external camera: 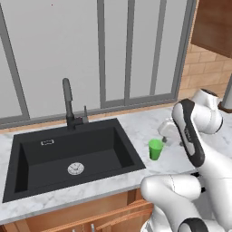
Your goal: Pick the cup and bowl from the counter and place them on the counter next to the sink.
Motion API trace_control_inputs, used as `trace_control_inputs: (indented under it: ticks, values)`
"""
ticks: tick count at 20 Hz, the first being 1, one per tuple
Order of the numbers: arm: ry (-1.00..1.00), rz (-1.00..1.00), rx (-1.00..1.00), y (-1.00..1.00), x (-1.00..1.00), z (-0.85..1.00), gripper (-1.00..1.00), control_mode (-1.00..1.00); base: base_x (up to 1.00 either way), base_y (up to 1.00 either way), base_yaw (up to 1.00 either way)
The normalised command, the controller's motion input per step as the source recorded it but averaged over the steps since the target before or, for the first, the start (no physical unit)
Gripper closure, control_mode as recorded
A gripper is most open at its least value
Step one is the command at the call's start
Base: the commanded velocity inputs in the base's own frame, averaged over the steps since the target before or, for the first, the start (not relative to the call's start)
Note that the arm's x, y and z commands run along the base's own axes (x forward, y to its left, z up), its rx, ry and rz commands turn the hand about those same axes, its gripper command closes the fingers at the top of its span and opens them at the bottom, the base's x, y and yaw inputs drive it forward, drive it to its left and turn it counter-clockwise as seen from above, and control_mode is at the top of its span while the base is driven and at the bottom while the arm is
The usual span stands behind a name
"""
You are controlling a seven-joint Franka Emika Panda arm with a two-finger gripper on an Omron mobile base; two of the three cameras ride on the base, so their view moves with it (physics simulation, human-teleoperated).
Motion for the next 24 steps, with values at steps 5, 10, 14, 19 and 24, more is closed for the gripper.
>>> trace_control_inputs:
  ticks: [5,10,14,19,24]
  values:
    - [-0.01,0.0,-0.01,0.21,-0.56,0.16,-1.0,-1.0,0.0,0.0,0.0]
    - [-0.09,0.0,0.0,0.0,-0.63,0.06,-1.0,-1.0,0.0,0.0,0.0]
    - [-0.1,0.0,0.0,0.02,-0.53,0.08,-1.0,-1.0,0.0,0.0,0.0]
    - [-0.07,0.0,-0.06,0.31,-0.22,0.02,-1.0,-1.0,0.0,0.0,0.0]
    - [0.03,0.0,-0.21,0.52,0.06,0.0,-1.0,-1.0,0.0,0.0,0.0]
